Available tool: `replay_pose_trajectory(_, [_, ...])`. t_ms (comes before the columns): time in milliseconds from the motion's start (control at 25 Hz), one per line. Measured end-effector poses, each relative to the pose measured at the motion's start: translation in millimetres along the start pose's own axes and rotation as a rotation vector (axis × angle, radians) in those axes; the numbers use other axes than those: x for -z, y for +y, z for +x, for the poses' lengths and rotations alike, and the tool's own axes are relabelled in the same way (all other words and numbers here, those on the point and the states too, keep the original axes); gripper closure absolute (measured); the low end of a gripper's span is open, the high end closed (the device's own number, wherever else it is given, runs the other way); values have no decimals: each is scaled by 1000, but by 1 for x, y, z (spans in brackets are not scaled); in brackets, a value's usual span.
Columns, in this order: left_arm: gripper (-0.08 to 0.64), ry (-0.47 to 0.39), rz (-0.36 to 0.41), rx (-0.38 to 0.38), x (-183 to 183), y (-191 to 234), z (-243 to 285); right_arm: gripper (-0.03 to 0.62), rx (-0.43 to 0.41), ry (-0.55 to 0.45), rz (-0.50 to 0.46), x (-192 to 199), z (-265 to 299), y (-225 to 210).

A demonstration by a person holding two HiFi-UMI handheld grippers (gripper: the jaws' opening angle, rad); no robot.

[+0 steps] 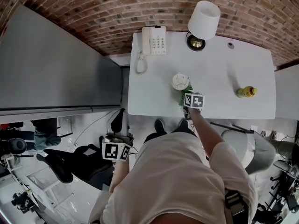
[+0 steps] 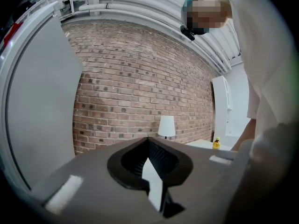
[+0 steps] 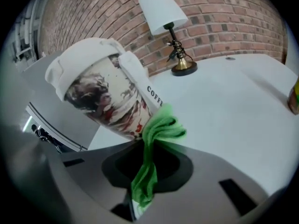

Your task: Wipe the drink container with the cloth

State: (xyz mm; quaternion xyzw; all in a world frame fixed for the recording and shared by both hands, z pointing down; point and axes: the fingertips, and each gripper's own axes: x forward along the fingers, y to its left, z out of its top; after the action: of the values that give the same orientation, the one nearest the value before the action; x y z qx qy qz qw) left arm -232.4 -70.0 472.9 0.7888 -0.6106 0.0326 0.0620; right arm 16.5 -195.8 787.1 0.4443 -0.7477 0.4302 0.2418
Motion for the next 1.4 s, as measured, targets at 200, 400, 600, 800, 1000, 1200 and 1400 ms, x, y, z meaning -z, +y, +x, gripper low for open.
replay_pose_trajectory(200, [550, 11, 1, 4, 1, 2, 1, 538, -11, -7, -23, 2, 1, 3])
replay_pose_trajectory(400, [549, 11, 4, 21, 1, 0, 4, 538, -2, -1, -78, 5, -2, 6])
replay_pose_trajectory(600, [551, 8, 5, 35, 1, 0, 4, 538, -14, 6, -115, 12, -2, 19])
replay_pose_trajectory(800, [551, 7, 6, 48, 2, 0, 3, 538, -39, 6, -110, 18, -1, 34])
replay_pose_trajectory(1000, [549, 6, 6, 44, 0, 8, -4, 538, -55, 12, -107, 22, 5, 50])
replay_pose_trajectory(1200, [549, 5, 2, 26, 2, 18, -13, 538, -81, 9, -113, 22, 16, 70])
replay_pose_trajectory(1400, [549, 8, -3, 11, 5, 27, -21, 538, -93, 7, -125, 18, 27, 87])
